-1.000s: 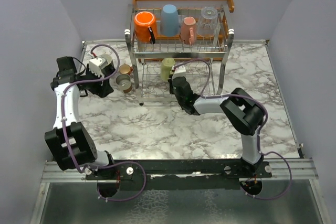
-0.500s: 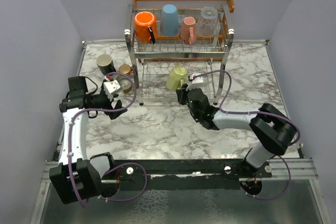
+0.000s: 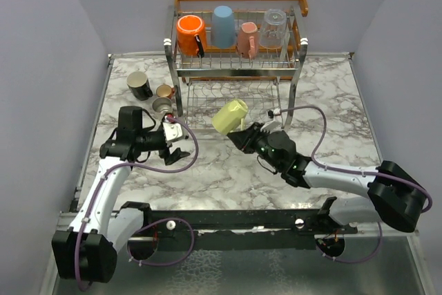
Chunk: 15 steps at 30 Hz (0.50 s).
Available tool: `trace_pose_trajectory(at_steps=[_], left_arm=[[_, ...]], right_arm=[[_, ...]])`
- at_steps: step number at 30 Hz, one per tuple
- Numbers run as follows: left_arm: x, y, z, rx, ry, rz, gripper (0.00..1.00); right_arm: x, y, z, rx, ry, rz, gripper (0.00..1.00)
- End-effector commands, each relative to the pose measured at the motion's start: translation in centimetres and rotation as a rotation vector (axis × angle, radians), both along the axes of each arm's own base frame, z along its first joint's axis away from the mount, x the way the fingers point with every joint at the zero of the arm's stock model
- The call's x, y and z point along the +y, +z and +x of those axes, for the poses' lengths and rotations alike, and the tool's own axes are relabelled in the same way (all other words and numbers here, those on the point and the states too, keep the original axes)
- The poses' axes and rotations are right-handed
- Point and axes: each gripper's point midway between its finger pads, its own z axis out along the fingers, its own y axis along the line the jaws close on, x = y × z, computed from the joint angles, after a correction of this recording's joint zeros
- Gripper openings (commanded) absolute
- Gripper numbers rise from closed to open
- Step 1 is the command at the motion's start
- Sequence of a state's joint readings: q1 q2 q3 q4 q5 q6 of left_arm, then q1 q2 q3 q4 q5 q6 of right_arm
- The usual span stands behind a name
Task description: Unload the cups from the dish rack
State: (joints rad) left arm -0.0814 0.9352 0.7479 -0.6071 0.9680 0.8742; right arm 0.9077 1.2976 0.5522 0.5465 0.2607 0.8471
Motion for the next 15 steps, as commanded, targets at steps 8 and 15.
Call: trace_pose_trajectory(at_steps=[8,15], left_arm=[[-3.8,0.7,1.0,-0.017,-0.042,-0.046,0.82],[-4.0,-0.1,-1.4,-0.063,-0.157,0.007,0.81]], right_arm=[[3.7,4.3,-7.9,0.192,0.321,0.569,0.01],[5.8,5.3,-9.9,0.219,0.4,0.664,0.01]])
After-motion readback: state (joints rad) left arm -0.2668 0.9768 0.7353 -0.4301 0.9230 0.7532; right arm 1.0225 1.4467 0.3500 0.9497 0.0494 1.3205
